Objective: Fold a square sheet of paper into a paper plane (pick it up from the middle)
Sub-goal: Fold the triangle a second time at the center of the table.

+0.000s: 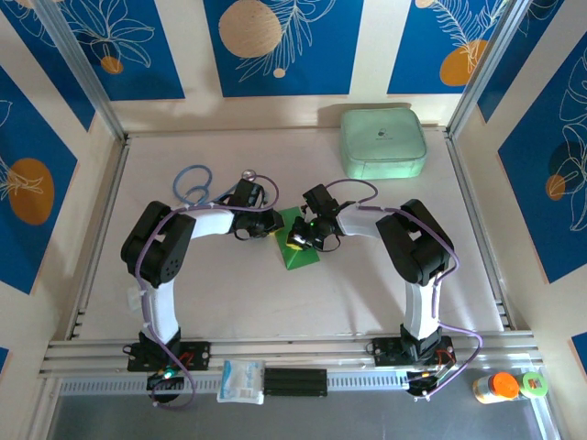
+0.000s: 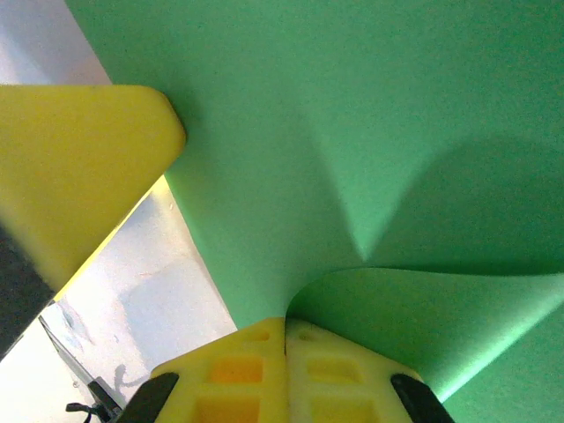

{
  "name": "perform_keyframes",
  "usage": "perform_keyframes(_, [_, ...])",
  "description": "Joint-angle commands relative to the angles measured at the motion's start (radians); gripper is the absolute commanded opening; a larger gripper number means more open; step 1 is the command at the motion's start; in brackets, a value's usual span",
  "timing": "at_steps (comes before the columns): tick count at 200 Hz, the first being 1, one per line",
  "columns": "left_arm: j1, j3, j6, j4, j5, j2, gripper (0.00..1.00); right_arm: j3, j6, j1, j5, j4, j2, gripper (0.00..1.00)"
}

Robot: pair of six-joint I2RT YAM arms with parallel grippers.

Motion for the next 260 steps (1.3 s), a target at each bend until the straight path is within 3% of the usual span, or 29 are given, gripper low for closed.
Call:
perform_keyframes(1, [0.005,-0.025,-0.01,-0.04,0.009,0.039,0.2,0.017,-0.012,0.006,-0.014,0.006,0.017,0.02])
perform_keyframes(137, [0.005,-0.012,-0.007,-0.056,0.013,0.03,0.2,0.027,-0.003,0.005,0.001,-0.037,0.043,0.05])
perform_keyframes(200, [0.017,0.101,0.04,-0.164,-0.013,0.008,0.22,0.023,0.022,-0.002,-0.001,-0.055,0.058,0.2])
perform_keyframes(260, [0.107,0.101,0.018,-0.216,-0.106,-0.124,0.29,0.027,0.031,-0.006,-0.001,-0.061,0.06,0.38])
